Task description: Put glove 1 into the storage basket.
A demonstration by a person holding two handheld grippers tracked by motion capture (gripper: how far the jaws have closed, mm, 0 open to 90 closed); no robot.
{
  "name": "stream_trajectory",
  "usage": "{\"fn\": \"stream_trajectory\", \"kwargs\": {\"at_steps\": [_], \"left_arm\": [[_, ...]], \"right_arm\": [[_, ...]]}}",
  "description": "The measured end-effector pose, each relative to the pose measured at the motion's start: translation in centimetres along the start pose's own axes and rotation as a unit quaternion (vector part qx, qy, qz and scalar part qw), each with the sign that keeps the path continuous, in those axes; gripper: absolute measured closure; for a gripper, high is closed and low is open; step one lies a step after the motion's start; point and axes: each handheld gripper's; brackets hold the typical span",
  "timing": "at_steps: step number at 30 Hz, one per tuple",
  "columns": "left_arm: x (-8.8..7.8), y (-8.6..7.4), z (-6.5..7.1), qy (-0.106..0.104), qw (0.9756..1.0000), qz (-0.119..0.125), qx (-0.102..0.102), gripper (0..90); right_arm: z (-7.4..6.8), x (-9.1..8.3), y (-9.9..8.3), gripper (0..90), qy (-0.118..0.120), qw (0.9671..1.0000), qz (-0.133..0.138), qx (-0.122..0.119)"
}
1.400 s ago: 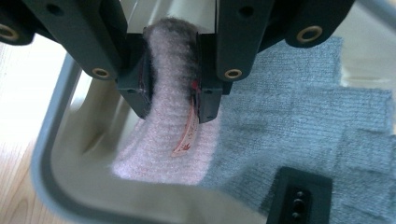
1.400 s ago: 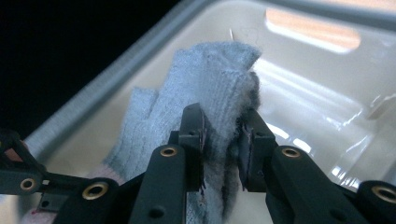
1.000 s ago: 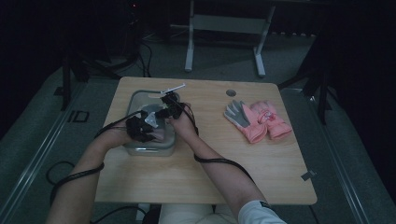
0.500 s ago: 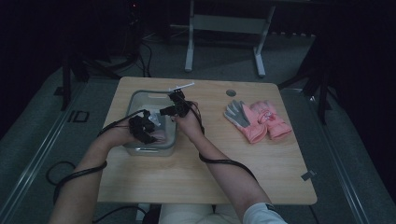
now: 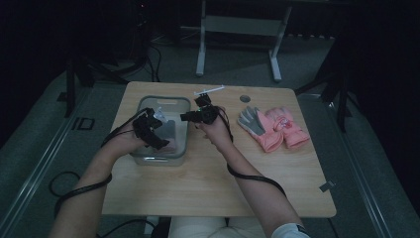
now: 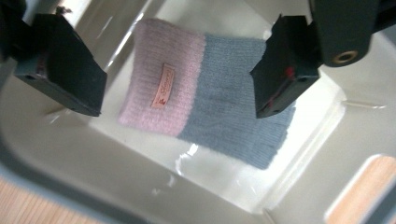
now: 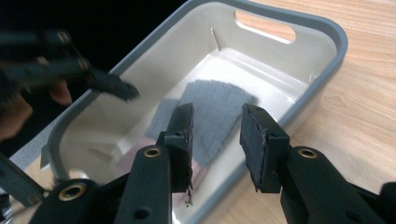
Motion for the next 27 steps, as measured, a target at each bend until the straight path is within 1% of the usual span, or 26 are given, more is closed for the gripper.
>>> {"fn": "stream_trajectory", "kwargs": {"at_steps": [2, 3, 4, 5, 7, 9, 10, 11, 13, 14, 15, 16, 17, 18, 19, 20, 22, 23, 24, 26, 27], "left_arm": [[-0.4, 0.3, 0.3, -0.01, 0.9999, 0.002, -0.009, 13.2], [-0.6, 0.5, 0.6, -0.012, 0.9998, 0.006, -0.012, 11.9], [-0.7, 0.6, 0.9, -0.018, 0.9998, 0.007, -0.011, 9.4], [-0.9, 0.9, 1.3, -0.029, 0.9996, 0.008, -0.002, 8.4], [-1.1, 1.2, 2.1, -0.031, 0.9995, 0.006, 0.008, 6.9], [-1.3, 1.6, 2.6, -0.049, 0.9987, 0.012, 0.005, 3.9], [-1.5, 1.9, 3.0, -0.055, 0.9984, 0.015, 0.006, 3.3], [-1.7, 2.2, 3.3, -0.062, 0.9978, 0.021, 0.012, 2.4], [-1.9, 2.6, 4.1, -0.082, 0.9958, 0.038, 0.013, 2.3], [-1.9, 2.8, 4.6, -0.084, 0.9952, 0.044, 0.021, 2.3], [-1.9, 2.9, 5.2, -0.076, 0.9955, 0.051, 0.027, 1.6], [-1.9, 3.0, 5.6, -0.07, 0.9955, 0.053, 0.035, 1.2], [-1.8, 3.2, 6.3, -0.07, 0.9953, 0.05, 0.043, 1.2], [-1.7, 3.3, 6.8, -0.072, 0.995, 0.051, 0.046, 1.2], [-1.6, 3.4, 7.2, -0.079, 0.9944, 0.054, 0.045, 1.2], [-1.6, 3.6, 7.5, -0.085, 0.994, 0.051, 0.046, 1.2], [-1.5, 3.8, 8.4, -0.09, 0.9927, 0.059, 0.054, 1.2], [-1.4, 3.9, 8.9, -0.097, 0.9919, 0.06, 0.056, 1.2], [-1.4, 4.0, 9.1, -0.099, 0.9915, 0.061, 0.057, 1.2], [-1.2, 4.1, 10.0, -0.11, 0.9895, 0.068, 0.065, 1.2], [-1.1, 4.2, 10.4, -0.112, 0.9889, 0.067, 0.071, 1.2]], "right_arm": [[0.1, -0.5, -0.4, 63.6, 0.001, 1.0, -0.001, -0.004], [0.1, -0.7, -0.6, 63.6, 0.002, 1.0, -0.001, -0.007], [0.2, -1.1, -0.8, 63.4, 0.006, 0.9999, -0.001, -0.011], [0.3, -1.3, -1.0, 63.4, 0.008, 0.9999, 0.001, -0.011], [0.7, -1.9, -1.4, 63.1, 0.013, 0.9999, 0.003, -0.008], [1.3, -2.7, -1.9, 63.1, 0.007, 0.9999, 0.003, -0.006], [1.5, -2.9, -2.0, 63.1, 0.007, 1.0, 0.004, -0.004], [1.9, -3.3, -2.3, 63.0, 0.005, 1.0, 0.005, 0.0], [2.4, -4.0, -2.7, 63.1, 0.001, 1.0, 0.007, 0.002], [2.6, -4.3, -2.9, 63.0, 0.003, 0.9999, 0.008, 0.005], [2.9, -4.6, -3.2, 63.1, 0.003, 0.9999, 0.011, 0.009], [3.1, -4.9, -3.4, 63.1, 0.002, 0.9998, 0.014, 0.011], [3.3, -5.1, -3.6, 63.0, 0.001, 0.9998, 0.014, 0.01], [3.6, -5.4, -3.8, 63.0, -0.003, 0.9998, 0.015, 0.01], [3.8, -5.6, -4.0, 63.0, -0.005, 0.9998, 0.015, 0.012], [4.0, -5.9, -4.2, 63.1, -0.007, 0.9998, 0.015, 0.01], [4.3, -6.3, -4.6, 63.1, -0.012, 0.9998, 0.012, 0.009], [4.4, -6.5, -4.8, 63.1, -0.012, 0.9998, 0.012, 0.009], [4.6, -6.8, -5.1, 63.1, -0.015, 0.9998, 0.01, 0.005], [4.8, -7.2, -5.5, 63.0, -0.021, 0.9997, 0.009, 0.0], [5.0, -7.5, -5.7, 62.6, -0.026, 0.9996, 0.009, -0.005]]}}
Point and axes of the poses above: each handheld gripper's, and its own axes: x roughly forward along the jaws, y roughly out of its top, z roughly to its right, and after that the axes turned 12 degrees about -x, right-handed
